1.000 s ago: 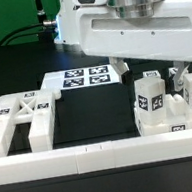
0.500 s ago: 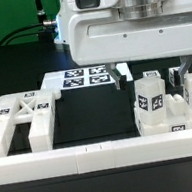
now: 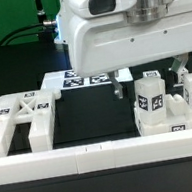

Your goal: Assemble chair

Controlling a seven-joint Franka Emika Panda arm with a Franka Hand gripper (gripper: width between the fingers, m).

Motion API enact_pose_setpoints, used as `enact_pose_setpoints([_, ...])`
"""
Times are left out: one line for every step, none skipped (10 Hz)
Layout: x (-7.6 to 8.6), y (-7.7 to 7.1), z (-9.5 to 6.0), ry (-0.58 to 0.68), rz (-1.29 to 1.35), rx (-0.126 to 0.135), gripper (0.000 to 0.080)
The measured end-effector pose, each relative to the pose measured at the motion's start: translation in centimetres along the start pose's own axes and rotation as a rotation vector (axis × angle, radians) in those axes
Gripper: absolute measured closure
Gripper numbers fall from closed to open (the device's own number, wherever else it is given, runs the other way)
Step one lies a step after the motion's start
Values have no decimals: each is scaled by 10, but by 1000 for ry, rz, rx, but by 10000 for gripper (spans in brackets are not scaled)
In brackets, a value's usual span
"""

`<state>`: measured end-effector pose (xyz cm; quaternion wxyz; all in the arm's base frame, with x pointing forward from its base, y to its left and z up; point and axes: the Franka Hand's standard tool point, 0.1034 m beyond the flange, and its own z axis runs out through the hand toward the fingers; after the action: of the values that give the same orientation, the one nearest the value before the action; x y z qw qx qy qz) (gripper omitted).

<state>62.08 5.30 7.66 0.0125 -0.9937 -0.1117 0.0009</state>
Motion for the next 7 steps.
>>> enact_pose_setpoints([1, -1, -1, -1, -129, -18, 151])
enact_pose_setpoints([2, -1, -1, 2, -168, -26, 151])
enact_pose_setpoints([2, 0, 0, 1, -163, -26, 181])
enact_pose_setpoints([2, 0, 0, 1, -162, -26, 181])
enact_pose_setpoints([2, 0, 0, 1, -162, -26, 360])
enact_pose_setpoints([1, 0, 0, 1, -149, -26, 360])
enact_pose_setpoints([1, 0, 0, 1, -136, -26, 514])
